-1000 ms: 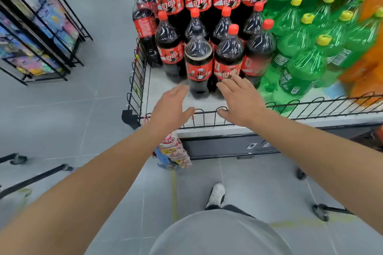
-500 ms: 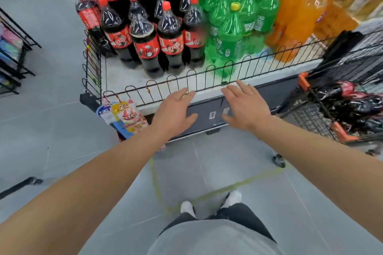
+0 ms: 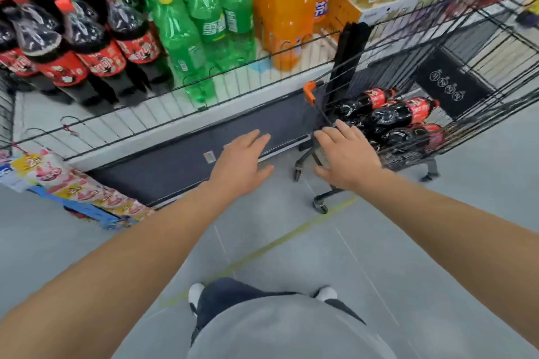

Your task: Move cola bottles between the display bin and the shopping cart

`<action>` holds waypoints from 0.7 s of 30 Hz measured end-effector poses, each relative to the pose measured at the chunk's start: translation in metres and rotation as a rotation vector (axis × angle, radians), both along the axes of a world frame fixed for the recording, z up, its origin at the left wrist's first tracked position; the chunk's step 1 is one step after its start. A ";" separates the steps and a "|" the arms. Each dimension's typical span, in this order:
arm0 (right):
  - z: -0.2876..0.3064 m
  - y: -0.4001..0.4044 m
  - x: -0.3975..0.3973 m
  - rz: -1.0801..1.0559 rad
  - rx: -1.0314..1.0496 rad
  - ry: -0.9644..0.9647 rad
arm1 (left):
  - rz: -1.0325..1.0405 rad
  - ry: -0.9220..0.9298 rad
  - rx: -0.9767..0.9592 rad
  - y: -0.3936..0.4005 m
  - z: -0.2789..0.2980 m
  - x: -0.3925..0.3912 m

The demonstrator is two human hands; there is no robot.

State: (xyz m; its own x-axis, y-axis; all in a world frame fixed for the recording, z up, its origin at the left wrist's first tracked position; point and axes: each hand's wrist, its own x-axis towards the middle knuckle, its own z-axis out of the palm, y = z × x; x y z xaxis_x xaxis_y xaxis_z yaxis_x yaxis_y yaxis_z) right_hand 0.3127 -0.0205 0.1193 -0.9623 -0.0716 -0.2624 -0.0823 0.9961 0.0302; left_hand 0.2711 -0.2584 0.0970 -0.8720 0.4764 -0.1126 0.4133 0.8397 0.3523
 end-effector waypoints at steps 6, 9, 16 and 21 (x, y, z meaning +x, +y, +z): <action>-0.007 0.112 0.021 -0.071 0.004 -0.040 | -0.029 -0.022 -0.004 0.111 -0.001 0.004; -0.013 0.156 0.016 -0.117 -0.014 -0.055 | -0.059 -0.036 0.005 0.157 -0.002 -0.006; -0.027 0.248 -0.024 -0.239 -0.031 -0.089 | -0.130 -0.094 0.028 0.255 -0.026 -0.060; -0.035 0.304 -0.068 -0.316 -0.020 -0.104 | -0.177 -0.140 0.041 0.312 -0.045 -0.109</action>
